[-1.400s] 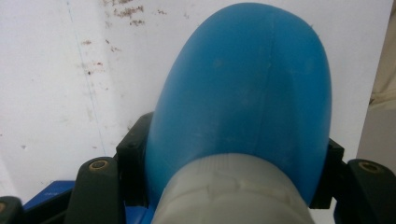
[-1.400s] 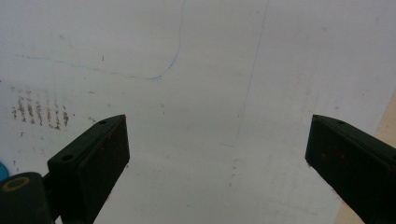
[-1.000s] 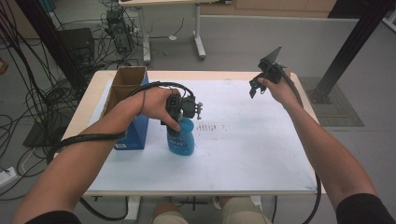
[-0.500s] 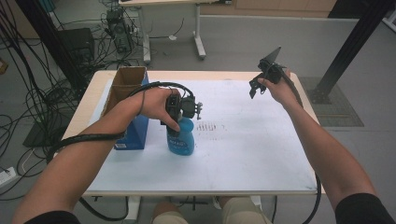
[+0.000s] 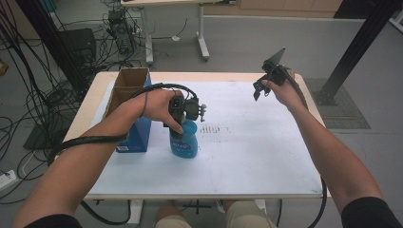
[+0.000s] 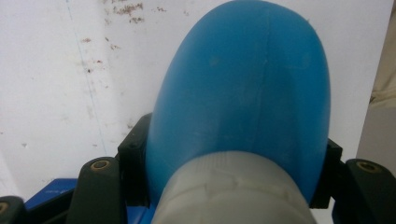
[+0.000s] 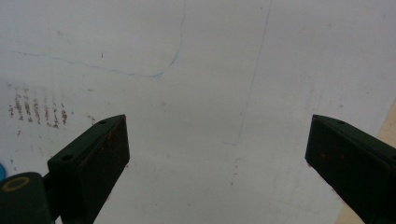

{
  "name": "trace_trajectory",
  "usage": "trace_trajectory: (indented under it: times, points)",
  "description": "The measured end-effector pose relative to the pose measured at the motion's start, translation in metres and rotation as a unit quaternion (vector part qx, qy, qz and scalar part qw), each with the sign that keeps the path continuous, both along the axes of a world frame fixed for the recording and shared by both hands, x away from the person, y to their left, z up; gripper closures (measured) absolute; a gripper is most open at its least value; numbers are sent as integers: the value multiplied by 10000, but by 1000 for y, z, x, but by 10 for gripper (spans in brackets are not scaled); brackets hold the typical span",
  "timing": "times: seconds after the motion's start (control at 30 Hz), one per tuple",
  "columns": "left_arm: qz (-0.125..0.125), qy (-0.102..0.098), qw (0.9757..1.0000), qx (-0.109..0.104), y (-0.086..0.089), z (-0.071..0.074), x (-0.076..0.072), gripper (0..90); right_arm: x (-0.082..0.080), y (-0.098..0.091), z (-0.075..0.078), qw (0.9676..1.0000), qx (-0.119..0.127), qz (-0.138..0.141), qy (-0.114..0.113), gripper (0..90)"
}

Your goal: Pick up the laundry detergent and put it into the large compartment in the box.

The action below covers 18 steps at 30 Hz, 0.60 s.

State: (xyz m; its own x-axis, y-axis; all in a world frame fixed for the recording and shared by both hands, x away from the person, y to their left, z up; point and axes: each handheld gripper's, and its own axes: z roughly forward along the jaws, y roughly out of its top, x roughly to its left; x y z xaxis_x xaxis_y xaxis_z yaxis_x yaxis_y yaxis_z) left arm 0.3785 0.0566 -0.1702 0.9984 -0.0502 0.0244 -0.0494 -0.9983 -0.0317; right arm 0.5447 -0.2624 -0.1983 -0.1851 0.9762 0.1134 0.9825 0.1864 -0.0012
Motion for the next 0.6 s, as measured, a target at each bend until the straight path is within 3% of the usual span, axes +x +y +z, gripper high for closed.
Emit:
trace_trajectory:
  times: [0.6]
  points:
    - [104, 28, 9999, 44, -1, 0, 2, 367, 1, 3, -2, 10000, -21, 10, 21, 65]
